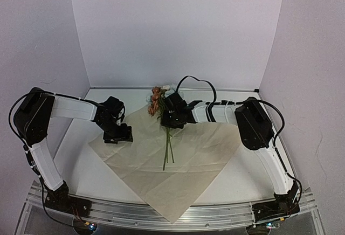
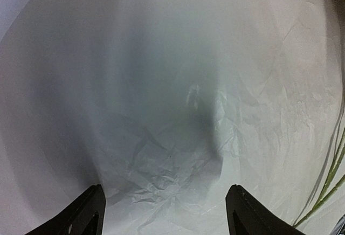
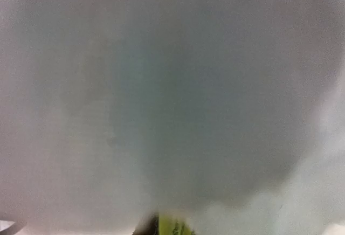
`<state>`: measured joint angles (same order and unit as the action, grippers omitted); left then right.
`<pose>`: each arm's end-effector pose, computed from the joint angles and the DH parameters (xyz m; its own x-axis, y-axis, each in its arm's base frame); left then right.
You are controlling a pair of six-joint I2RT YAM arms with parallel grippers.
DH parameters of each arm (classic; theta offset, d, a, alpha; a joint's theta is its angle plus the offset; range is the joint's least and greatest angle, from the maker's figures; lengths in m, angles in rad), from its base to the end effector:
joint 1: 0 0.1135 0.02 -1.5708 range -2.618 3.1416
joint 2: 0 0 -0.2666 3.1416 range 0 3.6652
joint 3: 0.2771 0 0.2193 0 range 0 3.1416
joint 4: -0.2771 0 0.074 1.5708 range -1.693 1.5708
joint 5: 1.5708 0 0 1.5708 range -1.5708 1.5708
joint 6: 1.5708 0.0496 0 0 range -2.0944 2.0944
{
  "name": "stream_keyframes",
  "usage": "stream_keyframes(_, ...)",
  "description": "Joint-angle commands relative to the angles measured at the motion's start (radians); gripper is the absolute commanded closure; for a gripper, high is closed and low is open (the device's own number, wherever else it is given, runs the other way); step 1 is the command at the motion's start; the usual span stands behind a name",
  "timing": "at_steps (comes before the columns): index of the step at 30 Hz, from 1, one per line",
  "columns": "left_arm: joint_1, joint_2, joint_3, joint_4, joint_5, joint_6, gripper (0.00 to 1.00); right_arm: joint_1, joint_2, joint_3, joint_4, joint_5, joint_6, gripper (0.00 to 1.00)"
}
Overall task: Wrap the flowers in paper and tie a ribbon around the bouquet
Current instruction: Place the fake flower on the flattened wrapping paper.
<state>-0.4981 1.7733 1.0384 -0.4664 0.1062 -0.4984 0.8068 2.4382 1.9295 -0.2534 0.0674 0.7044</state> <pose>0.2741 -0.1551 0.1627 -0.9627 -0.0175 -0.2700 0.0552 0.9642 -0.2595 0.3664 0.3776 0.1503 -0.8087 0.0899 -0.5813 -0.2140 0.8756 0.4330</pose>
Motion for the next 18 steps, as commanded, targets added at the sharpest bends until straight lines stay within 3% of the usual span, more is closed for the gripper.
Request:
stream_keyframes(1, 0.007, -0.008, -0.012, 0.027, 0.017, 0.008, 0.20, -0.004, -0.080, 0.000, -0.004, 0.032, 0.010, 0.80)
stream_keyframes(6, 0.013, -0.008, -0.023, 0.038, 0.023, 0.014, 0.20, 0.003, -0.118, -0.014, -0.055, 0.045, 0.004, 0.48)
stream_keyframes(18, 0.021, -0.045, -0.044, 0.056, 0.042, 0.017, 0.19, 0.003, -0.302, -0.090, -0.277, -0.010, -0.051, 0.13)
